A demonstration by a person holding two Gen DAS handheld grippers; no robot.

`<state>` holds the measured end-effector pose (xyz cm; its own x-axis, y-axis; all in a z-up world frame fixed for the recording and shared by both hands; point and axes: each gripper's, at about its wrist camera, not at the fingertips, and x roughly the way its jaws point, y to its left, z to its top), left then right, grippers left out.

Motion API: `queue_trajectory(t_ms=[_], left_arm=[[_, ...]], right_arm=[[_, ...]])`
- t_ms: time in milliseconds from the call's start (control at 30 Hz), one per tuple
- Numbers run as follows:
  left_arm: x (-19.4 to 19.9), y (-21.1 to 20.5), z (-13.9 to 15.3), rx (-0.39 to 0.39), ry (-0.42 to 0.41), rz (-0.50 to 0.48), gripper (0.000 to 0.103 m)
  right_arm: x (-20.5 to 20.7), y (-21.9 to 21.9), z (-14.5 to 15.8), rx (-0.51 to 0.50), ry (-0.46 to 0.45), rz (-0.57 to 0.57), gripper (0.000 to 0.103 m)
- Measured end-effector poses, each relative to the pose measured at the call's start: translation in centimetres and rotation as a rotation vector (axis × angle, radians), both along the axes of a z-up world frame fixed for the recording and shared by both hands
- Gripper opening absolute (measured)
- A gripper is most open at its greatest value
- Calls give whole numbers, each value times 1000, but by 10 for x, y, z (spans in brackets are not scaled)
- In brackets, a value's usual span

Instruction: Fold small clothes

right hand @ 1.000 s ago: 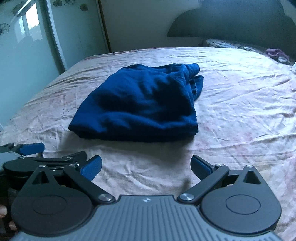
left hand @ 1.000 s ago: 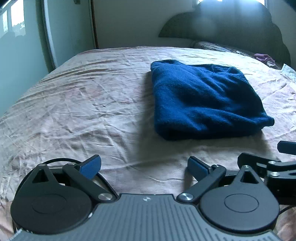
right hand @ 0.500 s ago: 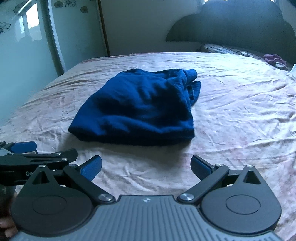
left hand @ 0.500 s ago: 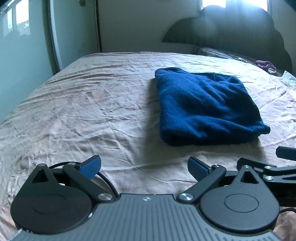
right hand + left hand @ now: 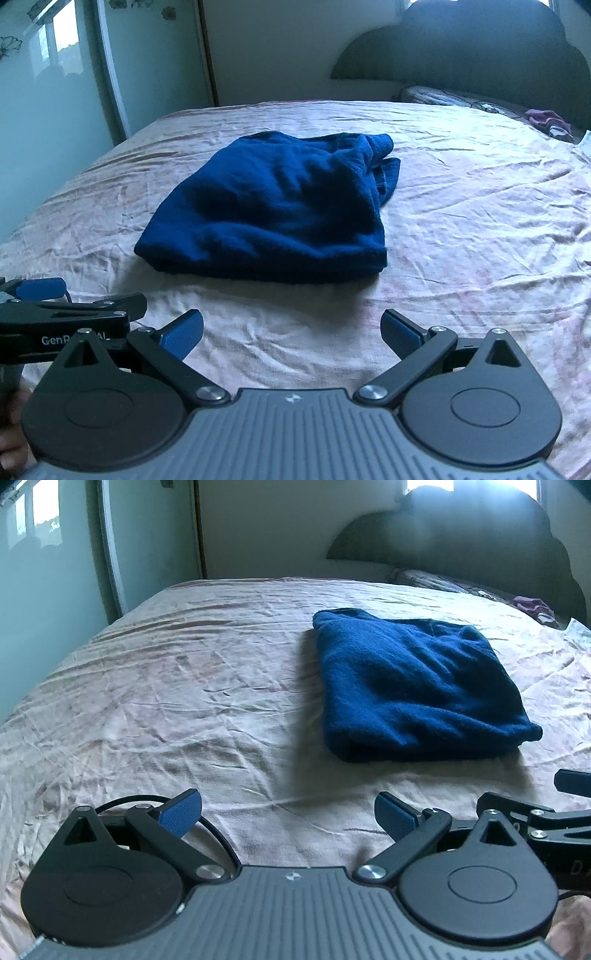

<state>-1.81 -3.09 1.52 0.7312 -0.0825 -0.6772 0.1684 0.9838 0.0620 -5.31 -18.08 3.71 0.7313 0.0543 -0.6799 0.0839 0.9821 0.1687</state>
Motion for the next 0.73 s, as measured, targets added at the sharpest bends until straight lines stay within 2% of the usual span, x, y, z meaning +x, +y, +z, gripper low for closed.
queue_trajectory(t_ms=[567, 733], left_arm=[[-1, -1, 0, 2, 3, -5, 101], [-7, -3, 6, 32, -67, -27, 101]], right_arm=[[-1, 1, -1, 14, 3, 3, 103], [-1, -4, 3, 29, -21, 7, 103]])
